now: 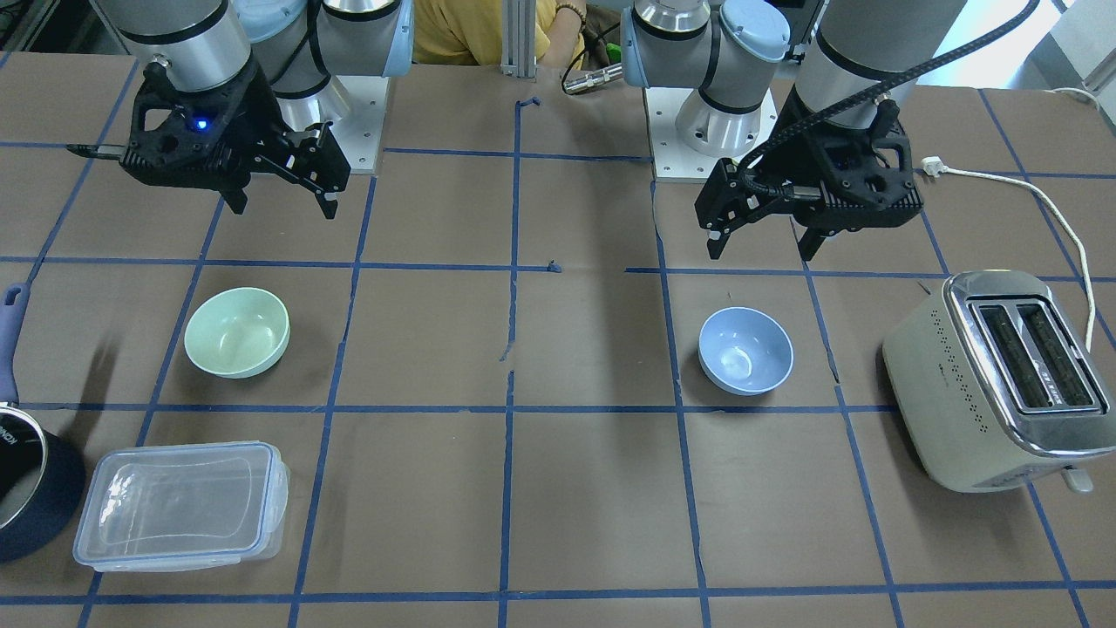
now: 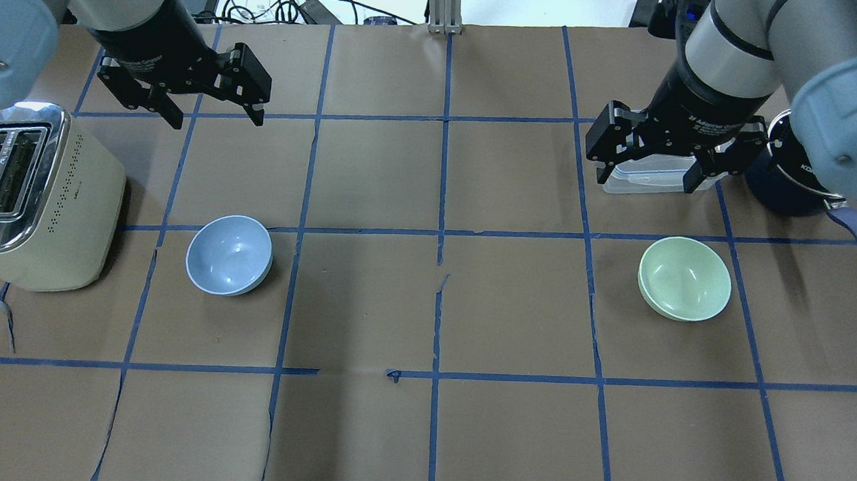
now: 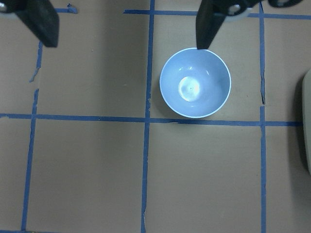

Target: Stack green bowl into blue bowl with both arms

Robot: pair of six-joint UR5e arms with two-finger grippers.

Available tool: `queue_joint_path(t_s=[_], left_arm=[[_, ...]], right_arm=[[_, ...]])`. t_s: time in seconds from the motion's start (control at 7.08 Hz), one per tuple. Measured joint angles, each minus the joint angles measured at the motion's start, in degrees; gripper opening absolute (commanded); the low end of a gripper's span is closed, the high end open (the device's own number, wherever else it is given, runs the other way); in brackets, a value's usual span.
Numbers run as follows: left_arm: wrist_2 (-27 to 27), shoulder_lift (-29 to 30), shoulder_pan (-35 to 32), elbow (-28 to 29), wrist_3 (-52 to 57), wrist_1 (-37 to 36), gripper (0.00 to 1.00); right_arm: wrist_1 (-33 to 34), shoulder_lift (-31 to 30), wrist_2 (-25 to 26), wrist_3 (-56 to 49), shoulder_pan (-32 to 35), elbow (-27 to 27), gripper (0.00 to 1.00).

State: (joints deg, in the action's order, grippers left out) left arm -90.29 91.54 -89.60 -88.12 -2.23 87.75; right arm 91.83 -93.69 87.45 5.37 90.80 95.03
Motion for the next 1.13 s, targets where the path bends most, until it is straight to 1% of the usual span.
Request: queue_joint_path(t_s=[0.57, 1.13], left_arm=[[-0.1, -0.1, 0.0, -0.1, 0.8, -0.1, 1.00], [-0.4, -0.1, 0.2, -0.1, 3.5, 0.1, 1.00]], right_arm=[[-2.0, -0.5, 1.6, 0.1, -0.2, 0.0, 1.00], [-2.2, -0.5, 1.2, -0.1, -0.9, 0.0, 1.00]])
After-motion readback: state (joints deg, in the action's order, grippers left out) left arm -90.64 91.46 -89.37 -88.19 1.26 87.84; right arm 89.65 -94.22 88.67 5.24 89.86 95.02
